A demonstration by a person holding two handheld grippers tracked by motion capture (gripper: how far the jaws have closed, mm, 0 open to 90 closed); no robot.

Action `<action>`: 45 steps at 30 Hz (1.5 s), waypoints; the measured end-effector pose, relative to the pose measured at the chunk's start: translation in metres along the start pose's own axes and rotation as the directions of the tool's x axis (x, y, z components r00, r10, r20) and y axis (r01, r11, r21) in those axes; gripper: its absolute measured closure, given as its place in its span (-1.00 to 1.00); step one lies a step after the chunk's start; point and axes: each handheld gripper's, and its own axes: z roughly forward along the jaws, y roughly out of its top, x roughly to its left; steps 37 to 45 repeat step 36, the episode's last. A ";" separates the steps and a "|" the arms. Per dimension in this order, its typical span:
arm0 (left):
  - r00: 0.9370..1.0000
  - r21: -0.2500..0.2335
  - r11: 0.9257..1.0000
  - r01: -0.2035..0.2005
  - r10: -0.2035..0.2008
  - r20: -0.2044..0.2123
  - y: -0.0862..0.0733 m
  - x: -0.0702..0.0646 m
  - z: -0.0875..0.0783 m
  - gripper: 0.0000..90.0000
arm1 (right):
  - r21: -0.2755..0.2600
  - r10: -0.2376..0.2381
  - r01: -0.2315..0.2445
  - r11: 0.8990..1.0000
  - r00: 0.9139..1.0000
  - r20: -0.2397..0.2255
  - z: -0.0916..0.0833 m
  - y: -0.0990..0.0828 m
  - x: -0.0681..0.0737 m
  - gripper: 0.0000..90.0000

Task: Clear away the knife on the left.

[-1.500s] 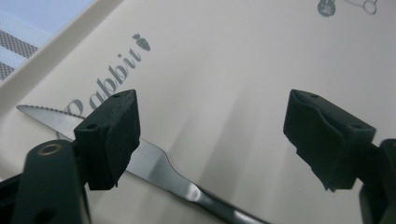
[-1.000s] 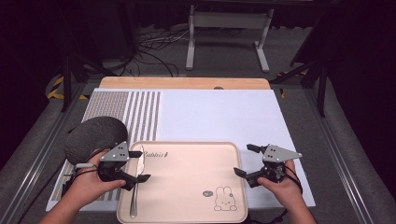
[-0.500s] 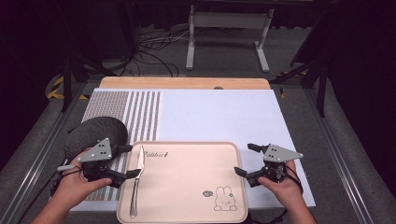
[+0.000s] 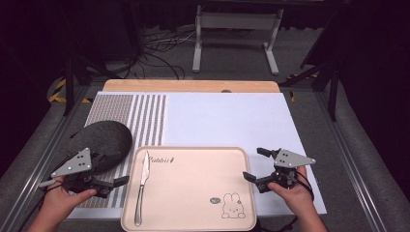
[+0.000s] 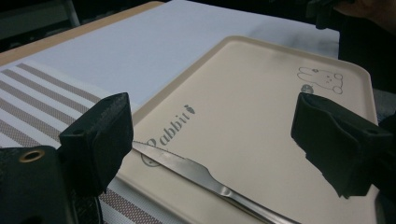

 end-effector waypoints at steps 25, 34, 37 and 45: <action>0.996 0.000 1.000 -0.004 0.004 -0.089 -0.053 0.015 0.000 -0.72 | -0.015 0.035 -0.035 0.999 0.999 0.026 -0.008 -0.007 -0.008 -0.93; 0.996 -0.020 1.000 0.014 -0.016 -0.086 -0.055 0.013 -0.001 -0.73 | -0.014 0.037 -0.037 0.999 0.999 0.025 -0.008 -0.008 -0.008 -0.93; 0.996 -0.029 0.999 0.027 -0.030 -0.087 -0.055 0.013 -0.002 -0.73 | -0.017 0.039 -0.039 0.999 0.999 0.024 -0.008 -0.008 -0.008 -0.93; 0.996 -0.029 0.999 0.027 -0.030 -0.087 -0.055 0.013 -0.002 -0.73 | -0.017 0.039 -0.039 0.999 0.999 0.024 -0.008 -0.008 -0.008 -0.93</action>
